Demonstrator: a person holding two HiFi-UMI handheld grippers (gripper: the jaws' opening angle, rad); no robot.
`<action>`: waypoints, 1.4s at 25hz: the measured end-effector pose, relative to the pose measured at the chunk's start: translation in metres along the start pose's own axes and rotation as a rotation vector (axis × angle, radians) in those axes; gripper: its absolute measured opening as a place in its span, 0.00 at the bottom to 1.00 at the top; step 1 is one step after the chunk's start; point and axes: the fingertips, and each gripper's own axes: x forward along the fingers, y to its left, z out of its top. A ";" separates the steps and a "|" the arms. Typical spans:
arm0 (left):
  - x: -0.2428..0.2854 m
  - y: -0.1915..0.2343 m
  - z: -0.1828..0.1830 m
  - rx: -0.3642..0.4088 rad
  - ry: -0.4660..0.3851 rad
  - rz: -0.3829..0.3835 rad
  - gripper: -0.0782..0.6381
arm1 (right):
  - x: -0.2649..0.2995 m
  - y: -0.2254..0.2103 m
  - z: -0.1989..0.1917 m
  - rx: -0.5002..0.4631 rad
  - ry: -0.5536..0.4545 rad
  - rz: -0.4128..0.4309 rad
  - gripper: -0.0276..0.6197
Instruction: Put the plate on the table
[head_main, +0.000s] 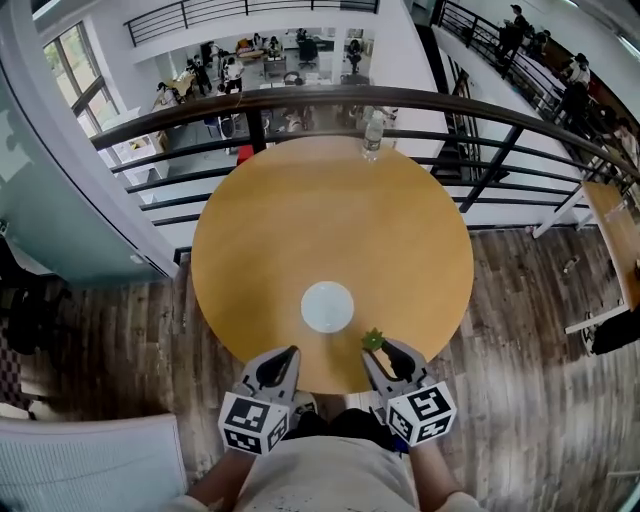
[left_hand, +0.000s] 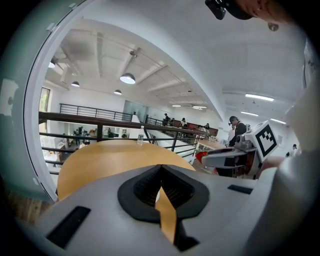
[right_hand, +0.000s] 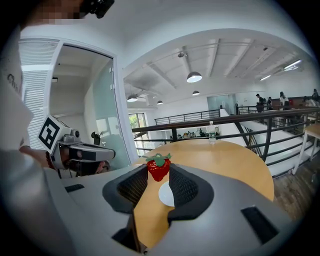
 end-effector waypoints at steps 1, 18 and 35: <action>0.001 0.002 0.000 -0.004 0.001 -0.006 0.14 | 0.000 -0.001 0.000 0.003 0.001 -0.008 0.27; 0.036 0.004 0.029 -0.042 -0.042 0.017 0.14 | 0.014 -0.038 0.026 -0.030 0.002 0.013 0.27; 0.064 0.019 0.015 -0.061 0.012 0.062 0.14 | 0.046 -0.061 0.005 -0.022 0.074 0.074 0.27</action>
